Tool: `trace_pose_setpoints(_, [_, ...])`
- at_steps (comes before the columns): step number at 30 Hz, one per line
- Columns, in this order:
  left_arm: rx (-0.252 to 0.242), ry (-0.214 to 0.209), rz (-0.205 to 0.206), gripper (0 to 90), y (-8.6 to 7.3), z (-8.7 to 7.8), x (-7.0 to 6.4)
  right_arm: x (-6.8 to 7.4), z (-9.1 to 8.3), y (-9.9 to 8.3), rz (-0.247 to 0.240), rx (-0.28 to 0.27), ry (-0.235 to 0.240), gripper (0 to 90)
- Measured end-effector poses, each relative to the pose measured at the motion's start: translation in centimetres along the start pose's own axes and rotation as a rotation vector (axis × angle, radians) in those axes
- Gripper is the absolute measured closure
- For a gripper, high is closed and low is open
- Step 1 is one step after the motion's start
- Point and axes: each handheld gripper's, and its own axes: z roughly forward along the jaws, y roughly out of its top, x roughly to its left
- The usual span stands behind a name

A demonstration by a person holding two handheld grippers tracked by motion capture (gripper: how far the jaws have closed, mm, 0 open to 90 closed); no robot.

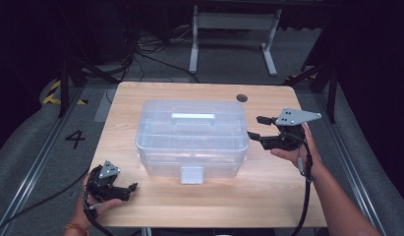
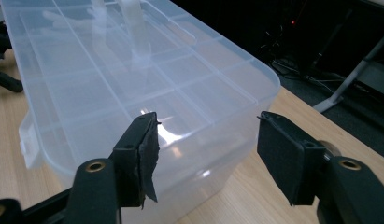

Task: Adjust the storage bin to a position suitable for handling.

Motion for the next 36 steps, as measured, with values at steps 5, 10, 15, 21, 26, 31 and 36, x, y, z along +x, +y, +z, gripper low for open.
trace_pose_setpoints(5, [-0.003,-0.001,-0.002,4.8,0.0,0.0,0.0,0.2,0.8,1.1,-0.023,-0.007,0.021,38.8])
trace_pose_setpoints(10, [-0.003,-0.002,0.000,4.8,0.0,0.0,0.0,0.4,1.4,2.2,-0.035,-0.009,0.032,38.8])
trace_pose_setpoints(15, [0.000,-0.005,0.002,4.7,0.0,0.0,0.0,0.7,2.0,3.1,-0.050,-0.005,0.039,38.8])
trace_pose_setpoints(21, [-0.003,-0.005,0.003,4.6,0.0,0.0,0.1,1.0,3.0,3.6,-0.057,-0.007,0.061,38.9])
trace_pose_setpoints(26, [0.001,-0.004,0.004,4.7,0.0,0.0,0.1,1.3,4.1,4.1,-0.081,0.000,0.091,41.7])
trace_pose_setpoints(31, [-0.001,-0.004,0.001,4.7,0.0,0.0,0.0,1.6,5.2,4.7,-0.109,0.019,0.136,47.8])
trace_pose_setpoints(36, [-0.001,-0.004,0.001,4.7,0.0,0.0,0.0,1.7,5.8,5.5,-0.116,0.024,0.150,48.8])
